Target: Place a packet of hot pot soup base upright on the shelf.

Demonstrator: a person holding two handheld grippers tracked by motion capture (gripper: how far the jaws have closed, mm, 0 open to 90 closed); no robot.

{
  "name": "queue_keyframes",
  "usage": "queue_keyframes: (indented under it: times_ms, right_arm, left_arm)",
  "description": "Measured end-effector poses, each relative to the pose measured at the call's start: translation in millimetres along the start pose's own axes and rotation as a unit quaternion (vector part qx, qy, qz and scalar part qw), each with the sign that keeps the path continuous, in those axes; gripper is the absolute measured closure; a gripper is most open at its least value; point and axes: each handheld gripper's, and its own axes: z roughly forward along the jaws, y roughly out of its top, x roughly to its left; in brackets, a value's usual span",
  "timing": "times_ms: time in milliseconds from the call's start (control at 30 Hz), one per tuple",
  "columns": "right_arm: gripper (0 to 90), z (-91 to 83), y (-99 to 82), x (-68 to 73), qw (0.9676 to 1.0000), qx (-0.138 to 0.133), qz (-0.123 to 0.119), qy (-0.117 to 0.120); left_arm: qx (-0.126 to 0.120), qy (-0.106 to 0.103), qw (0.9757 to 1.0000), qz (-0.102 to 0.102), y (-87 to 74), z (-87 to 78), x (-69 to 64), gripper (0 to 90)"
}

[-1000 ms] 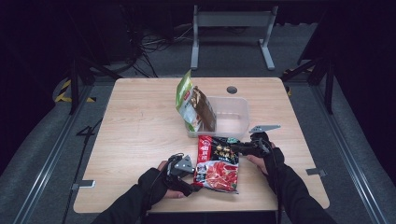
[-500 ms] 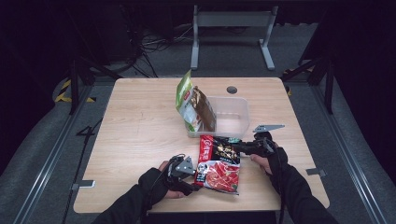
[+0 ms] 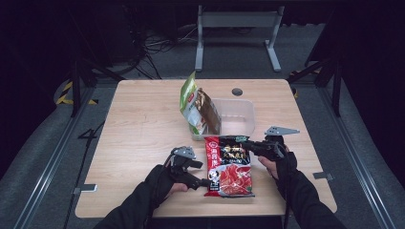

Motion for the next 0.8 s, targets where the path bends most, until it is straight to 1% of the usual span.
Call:
queue_keyframes:
  times_ms: [33,100,167,233,267,333,367,400,433,500,533,600,633,733,800]
  right_arm:
    - [82.6,-0.3,0.2,0.7,1.0,-0.002,-0.001,0.001]
    - [82.6,-0.9,0.7,2.5,1.0,-0.008,-0.005,0.003]
    - [82.7,-1.4,0.7,3.0,0.9999,-0.011,-0.007,0.006]
    - [82.6,-2.1,0.7,3.2,0.9998,-0.014,-0.012,0.008]
    - [82.6,-2.7,0.5,3.1,0.9998,-0.016,-0.013,0.009]
    - [82.4,-4.2,0.6,3.7,0.9995,-0.022,-0.016,0.014]
    - [82.3,-5.7,0.8,4.3,0.9993,-0.026,-0.019,0.016]
    - [82.3,-5.7,0.8,4.3,0.9993,-0.026,-0.019,0.016]
    - [82.1,-7.1,1.3,4.8,0.9991,-0.029,-0.026,0.016]
    - [81.9,-10.6,2.2,5.5,0.9985,-0.039,-0.03,0.025]
    - [81.7,-11.7,2.9,6.3,0.9982,-0.042,-0.033,0.026]
    - [81.5,-14.5,5.1,8.5,0.9974,-0.048,-0.045,0.029]
    - [81.4,-16.0,5.9,9.5,0.997,-0.053,-0.048,0.03]
    - [80.8,-21.3,8.8,10.2,0.9957,-0.063,-0.054,0.041]
    - [80.0,-24.6,10.5,12.5,0.9948,-0.07,-0.061,0.042]
  left_arm:
    - [0.004,0.009,1.0,-0.001,2.6,4.8,0.6,13.2]
    - [0.003,-0.001,1.0,-0.007,7.2,12.4,2.9,12.8]
    - [0.001,0.001,0.9999,-0.011,12.0,17.3,4.1,12.6]
    - [-0.002,-0.007,0.9999,-0.014,15.3,20.3,5.1,15.9]
    - [-0.002,0.001,0.9998,-0.017,18.1,23.6,4.9,16.4]
    - [-0.007,-0.001,0.9998,-0.02,20.7,25.3,6.5,21.6]
    - [-0.011,-0.001,0.9997,-0.024,21.0,23.6,7.4,24.8]
    - [-0.011,-0.001,0.9997,-0.024,21.0,23.6,7.4,30.0]
    - [-0.018,-0.006,0.9994,-0.028,20.8,20.5,8.8,30.0]
    - [-0.028,-0.01,0.9993,-0.025,20.7,14.8,10.5,38.9]
    - [-0.03,-0.007,0.9992,-0.024,21.3,12.6,10.0,41.9]
    - [-0.034,0.0,0.9992,-0.019,22.7,8.7,8.8,46.3]
    - [-0.039,0.0,0.9991,-0.017,23.6,6.3,7.9,49.0]
    - [-0.054,0.01,0.9985,-0.007,25.7,-0.7,5.6,55.9]
    - [-0.059,0.015,0.9982,0.002,26.9,-4.5,4.8,59.4]
